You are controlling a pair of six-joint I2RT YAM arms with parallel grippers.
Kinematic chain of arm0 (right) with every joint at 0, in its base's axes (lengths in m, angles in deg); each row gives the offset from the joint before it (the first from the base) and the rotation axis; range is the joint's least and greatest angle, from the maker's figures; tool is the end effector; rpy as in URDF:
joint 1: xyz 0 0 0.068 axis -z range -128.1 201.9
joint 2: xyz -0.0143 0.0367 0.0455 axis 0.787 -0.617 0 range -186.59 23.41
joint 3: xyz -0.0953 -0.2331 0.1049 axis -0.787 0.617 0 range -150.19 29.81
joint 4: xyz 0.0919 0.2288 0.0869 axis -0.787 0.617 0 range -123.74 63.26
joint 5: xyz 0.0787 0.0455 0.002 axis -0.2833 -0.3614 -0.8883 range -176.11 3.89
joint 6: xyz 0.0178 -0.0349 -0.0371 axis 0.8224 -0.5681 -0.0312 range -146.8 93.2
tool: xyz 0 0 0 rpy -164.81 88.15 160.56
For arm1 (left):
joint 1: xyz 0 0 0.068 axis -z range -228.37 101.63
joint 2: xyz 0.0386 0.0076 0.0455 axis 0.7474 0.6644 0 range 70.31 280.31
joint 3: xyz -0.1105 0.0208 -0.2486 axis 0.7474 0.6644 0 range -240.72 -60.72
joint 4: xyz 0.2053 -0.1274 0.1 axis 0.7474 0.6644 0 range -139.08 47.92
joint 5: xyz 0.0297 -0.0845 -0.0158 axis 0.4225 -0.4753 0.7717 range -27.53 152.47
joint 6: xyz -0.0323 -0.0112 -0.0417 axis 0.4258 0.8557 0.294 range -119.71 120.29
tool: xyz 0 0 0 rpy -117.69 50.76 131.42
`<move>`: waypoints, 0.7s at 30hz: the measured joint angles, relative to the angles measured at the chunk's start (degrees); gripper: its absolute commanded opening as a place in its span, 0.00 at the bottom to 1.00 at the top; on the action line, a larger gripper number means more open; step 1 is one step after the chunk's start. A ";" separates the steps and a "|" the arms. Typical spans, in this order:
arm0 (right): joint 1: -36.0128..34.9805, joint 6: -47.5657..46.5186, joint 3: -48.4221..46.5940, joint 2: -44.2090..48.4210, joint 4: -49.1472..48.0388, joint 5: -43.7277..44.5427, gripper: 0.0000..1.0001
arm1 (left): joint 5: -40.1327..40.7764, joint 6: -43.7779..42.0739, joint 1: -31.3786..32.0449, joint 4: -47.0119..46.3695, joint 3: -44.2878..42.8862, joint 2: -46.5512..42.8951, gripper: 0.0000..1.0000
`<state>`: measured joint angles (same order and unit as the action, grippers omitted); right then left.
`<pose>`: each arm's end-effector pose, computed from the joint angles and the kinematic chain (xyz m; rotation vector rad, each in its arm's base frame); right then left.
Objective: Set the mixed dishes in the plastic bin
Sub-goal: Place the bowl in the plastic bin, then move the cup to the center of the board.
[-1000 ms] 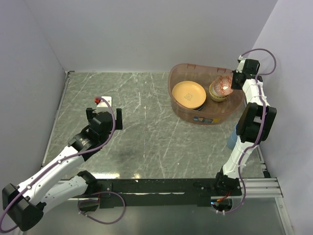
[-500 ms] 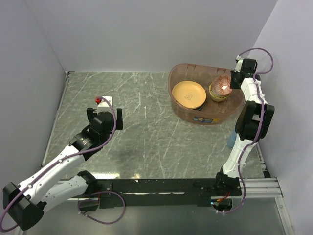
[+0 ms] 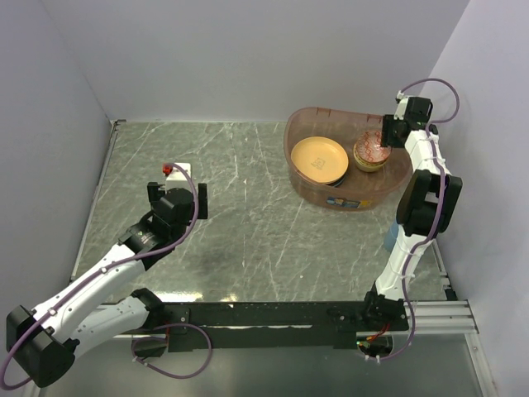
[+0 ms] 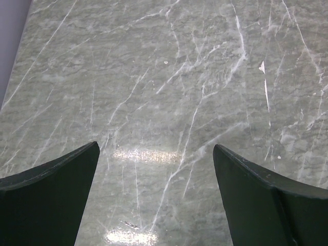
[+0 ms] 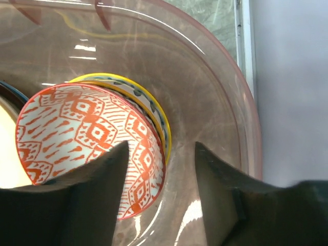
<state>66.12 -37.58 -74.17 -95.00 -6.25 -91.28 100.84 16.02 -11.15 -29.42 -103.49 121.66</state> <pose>0.4655 -0.1146 0.2695 0.0226 2.3016 -0.1207 0.1695 -0.1011 0.2943 -0.0345 1.9516 0.0856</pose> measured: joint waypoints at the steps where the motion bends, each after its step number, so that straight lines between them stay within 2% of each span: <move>1: 0.00 -0.24 0.07 0.17 0.00 -0.04 0.80 | 0.09 0.00 0.00 0.00 0.00 0.00 0.99; 2: 0.00 -0.52 0.20 0.59 0.04 -0.52 0.87 | 0.11 0.00 0.00 0.00 0.00 -0.02 0.99; 6: -0.20 -2.25 3.26 5.57 0.09 -1.90 0.98 | 0.09 0.00 0.00 0.00 0.00 -0.92 0.99; 16: -0.13 -6.95 14.27 29.55 1.46 -8.55 1.00 | 0.04 0.00 0.00 0.00 0.00 -3.63 0.99; 21: 1.25 -9.01 19.98 39.47 5.46 -11.61 1.00 | -0.09 0.02 0.00 0.02 0.00 -4.55 0.99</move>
<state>67.37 -46.59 -54.19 -55.52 -0.79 -102.88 100.75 16.04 -11.15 -29.40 -103.49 117.12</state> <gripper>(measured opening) 0.996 0.994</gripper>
